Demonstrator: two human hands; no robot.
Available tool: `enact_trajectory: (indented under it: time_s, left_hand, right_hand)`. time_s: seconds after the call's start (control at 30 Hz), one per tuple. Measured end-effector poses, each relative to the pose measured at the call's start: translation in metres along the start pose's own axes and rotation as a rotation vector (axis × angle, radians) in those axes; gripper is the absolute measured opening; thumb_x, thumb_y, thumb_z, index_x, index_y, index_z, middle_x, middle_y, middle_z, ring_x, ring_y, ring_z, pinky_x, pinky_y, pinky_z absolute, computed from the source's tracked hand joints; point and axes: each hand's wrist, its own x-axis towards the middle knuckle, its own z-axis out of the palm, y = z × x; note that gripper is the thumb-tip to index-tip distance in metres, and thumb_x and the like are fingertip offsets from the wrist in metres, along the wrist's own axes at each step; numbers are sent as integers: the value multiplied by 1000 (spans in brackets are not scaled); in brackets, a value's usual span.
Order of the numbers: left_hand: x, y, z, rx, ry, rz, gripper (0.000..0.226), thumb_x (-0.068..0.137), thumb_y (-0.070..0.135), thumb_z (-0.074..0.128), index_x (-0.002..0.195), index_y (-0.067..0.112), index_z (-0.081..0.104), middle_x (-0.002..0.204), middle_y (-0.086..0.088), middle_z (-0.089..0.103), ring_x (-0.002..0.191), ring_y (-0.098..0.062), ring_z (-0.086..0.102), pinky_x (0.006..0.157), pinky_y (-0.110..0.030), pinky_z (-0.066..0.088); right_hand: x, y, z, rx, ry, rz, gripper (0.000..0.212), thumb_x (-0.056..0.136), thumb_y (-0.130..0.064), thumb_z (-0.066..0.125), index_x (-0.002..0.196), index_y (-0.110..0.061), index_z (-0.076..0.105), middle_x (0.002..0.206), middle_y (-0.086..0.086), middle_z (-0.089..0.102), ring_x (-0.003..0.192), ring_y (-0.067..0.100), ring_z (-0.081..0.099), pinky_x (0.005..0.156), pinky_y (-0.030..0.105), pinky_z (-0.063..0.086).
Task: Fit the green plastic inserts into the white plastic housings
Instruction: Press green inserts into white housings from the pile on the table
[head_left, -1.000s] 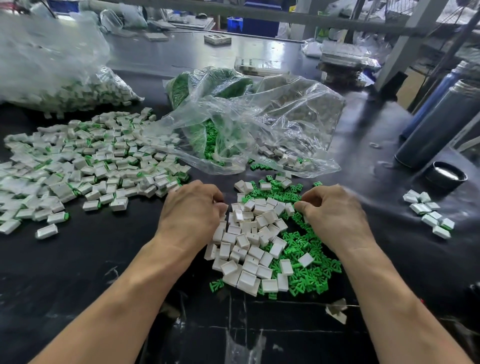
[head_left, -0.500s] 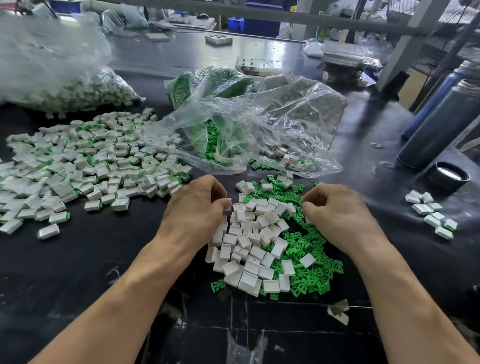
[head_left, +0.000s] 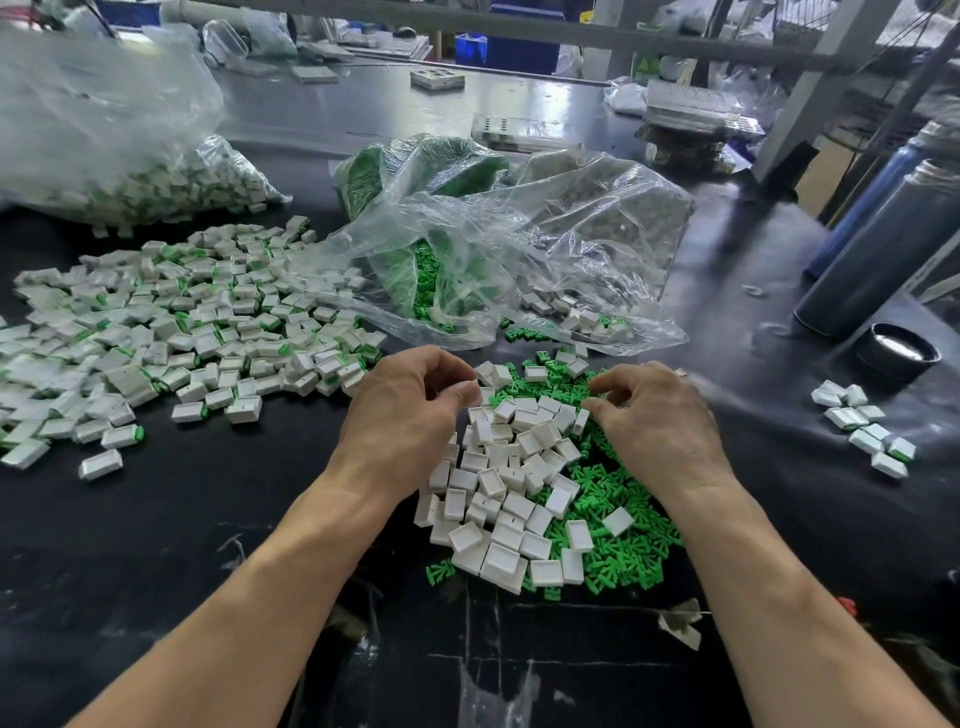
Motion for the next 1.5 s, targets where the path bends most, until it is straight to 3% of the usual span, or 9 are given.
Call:
enact_trajectory:
  time_s: [0.23,0.33,0.47,0.6,0.7,0.9,1.17,1.37,1.5]
  left_hand:
    - [0,6,-1,-383,-75,-93,10,86,24,80,95,21,75,89,5,79,87,-9,74,76,-20,55]
    - [0,9,-2,-569,-109,-138,30,72,34,80,97,17,76,90,-2,79,80,-10,73,68,-18,52]
    - [-1,12,-1,-844,-173,-197,35,73,23,77,107,14,77,90,-9,77,71,-13,64,63,-23,48]
    - [-4,15,2,-1004,-248,-237,27,76,15,73,102,11,80,93,-14,76,68,-15,65,60,-23,49]
    - [-5,16,2,-969,-232,-209,29,73,18,76,100,11,79,89,-12,77,66,-15,64,59,-24,46]
    - [-8,19,0,-706,-153,-87,35,66,38,84,95,19,78,96,-9,78,84,-20,73,69,-28,56]
    - [-12,20,6,-518,-205,43,13,92,9,73,98,21,74,76,10,69,70,1,63,65,-12,50]
    - [-13,20,6,-456,-211,68,7,93,18,73,98,23,76,95,-14,72,78,-12,62,73,-23,53]
    - [-15,20,5,-406,-230,86,7,94,21,73,97,26,78,89,-9,74,76,-12,63,76,-34,56]
  right_hand:
    - [2,1,5,-10,102,-19,14,97,-35,72,105,-26,79,105,-1,72,101,23,65,93,41,54]
    - [1,3,5,86,184,-44,11,98,-31,69,102,-25,78,98,-3,76,92,19,69,89,39,58]
    - [-9,-4,1,546,173,-59,5,95,-29,75,91,-31,76,80,-16,76,77,-3,70,69,10,52]
    - [-25,-24,4,1096,-96,-19,6,90,-17,78,96,-17,78,85,4,80,66,9,65,56,21,48]
    - [-32,-33,7,1281,-177,-71,16,84,-20,77,97,-10,77,85,11,78,65,13,63,52,21,46]
    - [-37,-29,5,1200,-71,-154,11,91,-22,75,98,-13,77,88,6,77,72,12,61,54,24,47]
    - [-38,-32,10,1142,-27,-232,5,94,-16,75,98,-15,77,88,3,77,73,8,65,61,17,49]
    - [-38,-33,10,1137,-2,-266,6,94,-17,75,96,-21,78,85,0,76,74,4,65,62,14,49]
    - [-38,-33,11,1064,18,-313,8,94,-18,75,96,-25,78,83,-7,75,71,1,63,63,13,48]
